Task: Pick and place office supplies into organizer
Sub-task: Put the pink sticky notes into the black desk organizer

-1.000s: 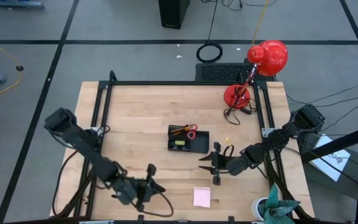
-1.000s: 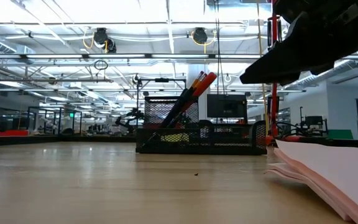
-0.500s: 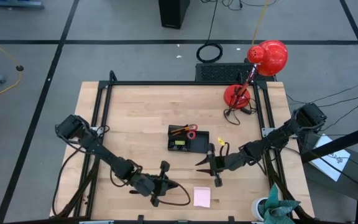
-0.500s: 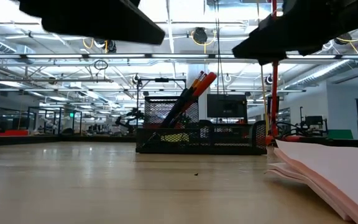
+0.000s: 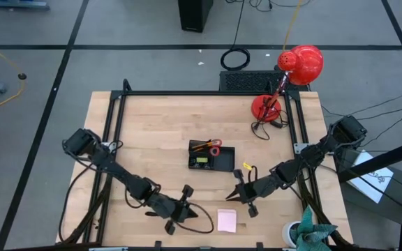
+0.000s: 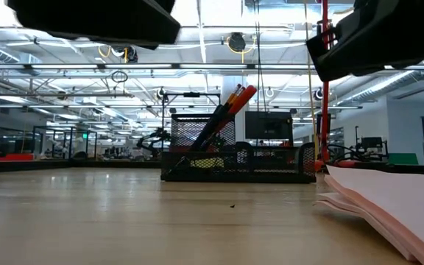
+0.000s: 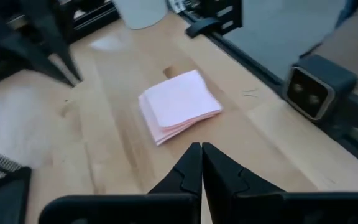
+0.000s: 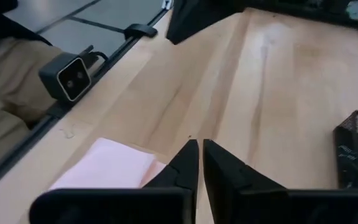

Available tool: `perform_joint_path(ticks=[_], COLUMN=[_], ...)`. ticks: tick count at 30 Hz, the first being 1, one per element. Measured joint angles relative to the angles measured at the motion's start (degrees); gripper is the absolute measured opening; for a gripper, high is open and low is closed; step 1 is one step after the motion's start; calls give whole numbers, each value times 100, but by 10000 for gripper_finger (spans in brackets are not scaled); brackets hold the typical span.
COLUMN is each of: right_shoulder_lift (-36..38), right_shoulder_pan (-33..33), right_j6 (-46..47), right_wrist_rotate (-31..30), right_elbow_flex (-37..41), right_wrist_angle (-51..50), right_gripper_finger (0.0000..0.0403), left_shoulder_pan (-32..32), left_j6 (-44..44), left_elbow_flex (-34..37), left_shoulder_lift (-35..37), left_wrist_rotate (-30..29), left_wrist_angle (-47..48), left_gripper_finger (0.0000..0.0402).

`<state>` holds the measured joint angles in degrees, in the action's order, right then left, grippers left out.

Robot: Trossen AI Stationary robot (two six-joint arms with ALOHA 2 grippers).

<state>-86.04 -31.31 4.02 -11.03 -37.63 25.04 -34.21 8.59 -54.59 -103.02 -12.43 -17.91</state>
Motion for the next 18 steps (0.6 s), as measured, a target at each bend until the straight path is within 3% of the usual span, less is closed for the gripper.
perform_joint_path(ticks=[6,11,18], right_shoulder_lift=[0,0,0], right_shoulder_pan=[-148,-596,-1148], right_j6=[91,363,1316], right_wrist_rotate=[29,-416,-51], right_elbow_flex=[0,0,0], right_wrist_angle=[-16,-53,-264], right_gripper_finger=[2,1,1], left_shoulder_pan=[75,63,60], left_j6=[-232,-427,-439], left_elbow_flex=[0,-2,-2], left_shoulder_lift=[0,2,2], left_wrist_rotate=[200,254,254], left_wrist_angle=[-35,-627,-713], left_gripper_finger=[4,12,6])
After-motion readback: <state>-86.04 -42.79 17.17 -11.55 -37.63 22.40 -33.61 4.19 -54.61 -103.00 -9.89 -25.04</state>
